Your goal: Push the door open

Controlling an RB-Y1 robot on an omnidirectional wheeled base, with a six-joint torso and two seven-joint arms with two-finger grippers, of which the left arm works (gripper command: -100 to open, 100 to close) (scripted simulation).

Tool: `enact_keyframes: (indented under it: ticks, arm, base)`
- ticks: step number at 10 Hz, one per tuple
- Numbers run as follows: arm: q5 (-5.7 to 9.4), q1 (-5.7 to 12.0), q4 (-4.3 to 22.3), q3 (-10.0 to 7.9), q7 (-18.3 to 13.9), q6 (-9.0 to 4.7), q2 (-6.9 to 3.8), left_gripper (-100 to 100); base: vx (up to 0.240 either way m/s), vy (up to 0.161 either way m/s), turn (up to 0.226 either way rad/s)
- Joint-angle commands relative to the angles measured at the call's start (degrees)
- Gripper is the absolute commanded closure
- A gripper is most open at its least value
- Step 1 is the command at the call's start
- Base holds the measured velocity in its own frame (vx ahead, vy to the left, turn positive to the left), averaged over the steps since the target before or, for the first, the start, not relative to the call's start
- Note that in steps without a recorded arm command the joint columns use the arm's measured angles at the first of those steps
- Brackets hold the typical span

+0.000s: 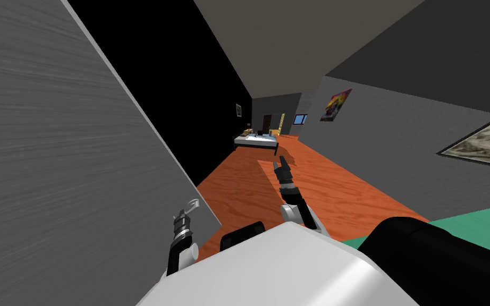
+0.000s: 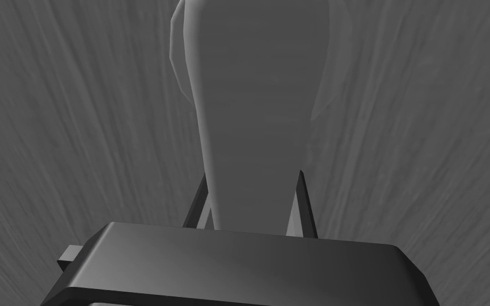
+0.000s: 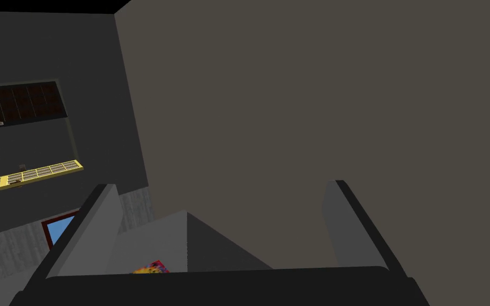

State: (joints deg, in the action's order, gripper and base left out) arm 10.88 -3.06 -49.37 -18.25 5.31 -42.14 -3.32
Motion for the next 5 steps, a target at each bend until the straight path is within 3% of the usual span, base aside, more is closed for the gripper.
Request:
enact_keyframes:
  ticks: [1, 2, 3, 5]
  arm:
    - [0.39, 0.47, 0.04, -0.77, 0.29, -0.33, 0.58, 100]
    - [0.64, 0.49, 0.09, -1.27, 0.45, -0.34, 1.0, 100]
    - [0.59, -0.07, 0.12, -1.29, 0.38, -0.11, 0.54, 100]
    - [1.56, -0.2, -0.02, -3.01, 0.87, -0.28, -0.11, 100]
  base:
    - [0.199, -0.037, 0.058]
    - [0.18, -0.022, 0.06]
    - [0.072, 0.002, 0.04]
    - [0.202, -0.01, 0.05]
